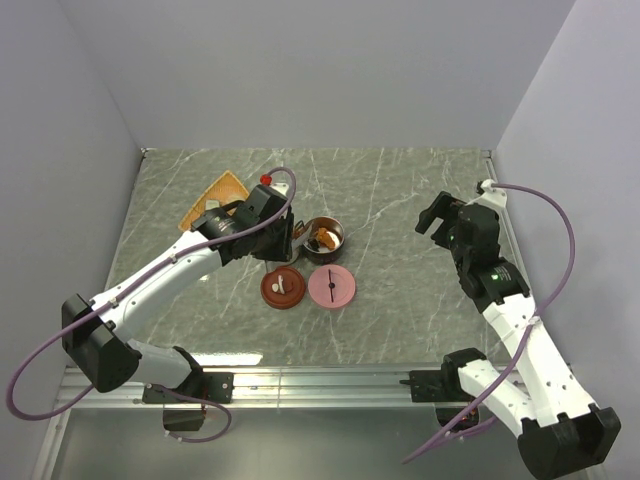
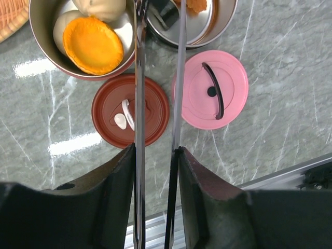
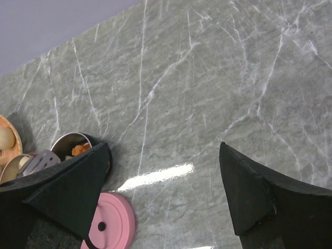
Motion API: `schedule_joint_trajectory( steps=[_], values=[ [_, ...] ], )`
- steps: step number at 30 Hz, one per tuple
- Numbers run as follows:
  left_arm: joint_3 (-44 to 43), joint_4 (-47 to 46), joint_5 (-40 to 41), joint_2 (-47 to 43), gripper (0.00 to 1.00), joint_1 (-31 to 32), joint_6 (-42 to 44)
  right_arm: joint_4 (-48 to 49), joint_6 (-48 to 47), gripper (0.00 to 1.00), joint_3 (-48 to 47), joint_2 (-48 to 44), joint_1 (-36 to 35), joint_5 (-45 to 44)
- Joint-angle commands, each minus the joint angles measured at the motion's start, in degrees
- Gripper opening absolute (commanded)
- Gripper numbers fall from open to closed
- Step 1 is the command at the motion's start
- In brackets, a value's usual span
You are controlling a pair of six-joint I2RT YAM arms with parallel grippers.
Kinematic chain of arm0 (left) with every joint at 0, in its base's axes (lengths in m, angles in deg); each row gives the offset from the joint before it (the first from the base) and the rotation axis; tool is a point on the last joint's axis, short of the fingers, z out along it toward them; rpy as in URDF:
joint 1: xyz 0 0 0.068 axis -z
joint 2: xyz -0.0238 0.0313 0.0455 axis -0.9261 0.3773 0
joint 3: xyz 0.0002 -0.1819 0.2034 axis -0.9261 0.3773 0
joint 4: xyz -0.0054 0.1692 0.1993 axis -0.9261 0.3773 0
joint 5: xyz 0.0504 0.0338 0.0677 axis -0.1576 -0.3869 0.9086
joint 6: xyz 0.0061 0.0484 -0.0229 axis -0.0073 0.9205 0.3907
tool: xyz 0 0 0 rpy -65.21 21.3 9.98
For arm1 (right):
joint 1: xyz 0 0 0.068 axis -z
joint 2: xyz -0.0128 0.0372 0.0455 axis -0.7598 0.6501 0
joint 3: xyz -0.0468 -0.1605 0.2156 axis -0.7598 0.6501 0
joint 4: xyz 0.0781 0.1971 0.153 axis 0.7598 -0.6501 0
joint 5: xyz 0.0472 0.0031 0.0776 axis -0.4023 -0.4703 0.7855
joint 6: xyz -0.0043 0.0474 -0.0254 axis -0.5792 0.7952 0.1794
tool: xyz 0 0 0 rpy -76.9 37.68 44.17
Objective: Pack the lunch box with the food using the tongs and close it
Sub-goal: Place the food into the lunch box, then pick up the food using the clamp
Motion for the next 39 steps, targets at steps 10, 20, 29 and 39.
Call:
schedule_joint_trajectory(
  steps=[10,20,29,39],
  values=[
    [-1.1,-3.4,0.9,-2.1,0.43,0.4,0.3,0.0,1.0,0.93,0.5,-1.8,-0.4,-1.7],
    [-7.6,3.2,10.3,-4.8,0.42,-4.4,0.0,1.0,1.4,0.93,1.2,-1.3,-0.3,-0.4],
    [4.8,5.0,8.0,-12.0,0.44,-24.5,4.7,1.3,0.8,0.93,1.2,-0.8,-0.4,0.2],
    [9.0,3.1,8.1,-11.9,0.45,-26.0,4.5,1.2,-0.2,0.93,0.3,0.0,-0.4,0.7]
  ],
)
